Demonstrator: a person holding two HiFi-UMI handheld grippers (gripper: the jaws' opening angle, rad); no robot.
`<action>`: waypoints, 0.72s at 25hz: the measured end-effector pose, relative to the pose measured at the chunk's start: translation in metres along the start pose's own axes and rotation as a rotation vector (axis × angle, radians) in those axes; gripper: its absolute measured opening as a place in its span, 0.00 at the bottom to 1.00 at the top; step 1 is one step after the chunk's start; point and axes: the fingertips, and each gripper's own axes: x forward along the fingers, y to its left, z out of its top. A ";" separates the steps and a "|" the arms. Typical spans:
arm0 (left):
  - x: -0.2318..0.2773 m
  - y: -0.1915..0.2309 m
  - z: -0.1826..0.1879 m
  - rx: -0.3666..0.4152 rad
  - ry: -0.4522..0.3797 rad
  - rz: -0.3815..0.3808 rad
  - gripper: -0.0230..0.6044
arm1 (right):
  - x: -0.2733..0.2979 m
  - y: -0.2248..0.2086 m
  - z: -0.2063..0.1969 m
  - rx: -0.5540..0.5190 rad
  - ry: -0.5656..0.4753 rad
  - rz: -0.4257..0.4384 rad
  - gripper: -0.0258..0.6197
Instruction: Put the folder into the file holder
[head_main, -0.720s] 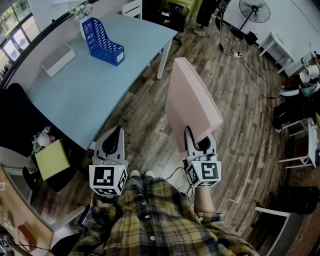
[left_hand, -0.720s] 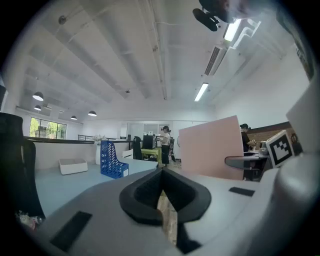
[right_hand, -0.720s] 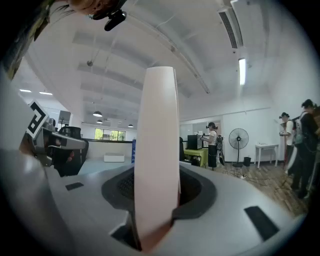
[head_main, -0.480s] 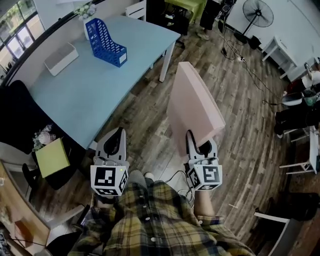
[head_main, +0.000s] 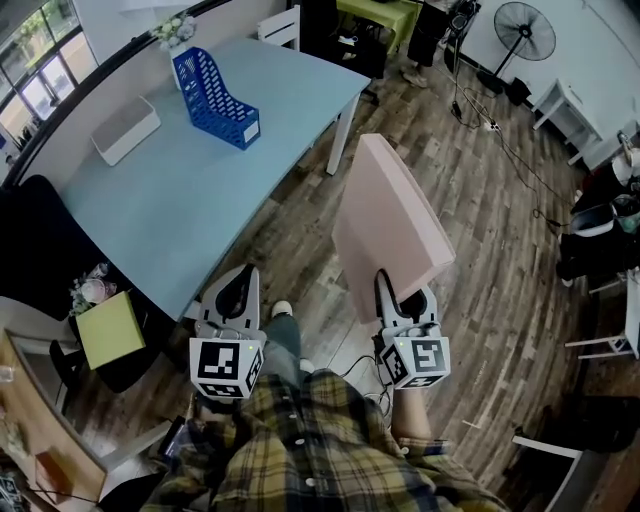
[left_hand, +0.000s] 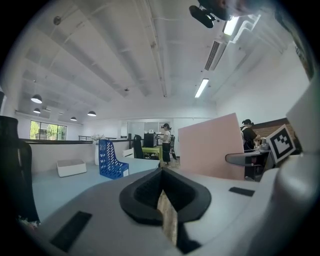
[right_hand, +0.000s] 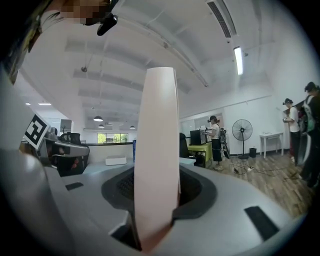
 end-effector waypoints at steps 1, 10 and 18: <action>0.008 0.004 0.001 0.002 -0.002 -0.002 0.02 | 0.009 0.000 0.000 0.003 0.000 0.003 0.29; 0.097 0.068 0.029 -0.005 -0.035 0.006 0.02 | 0.125 0.003 0.025 -0.021 -0.020 0.058 0.29; 0.146 0.111 0.040 -0.022 -0.039 0.022 0.02 | 0.195 0.012 0.039 -0.038 -0.018 0.092 0.30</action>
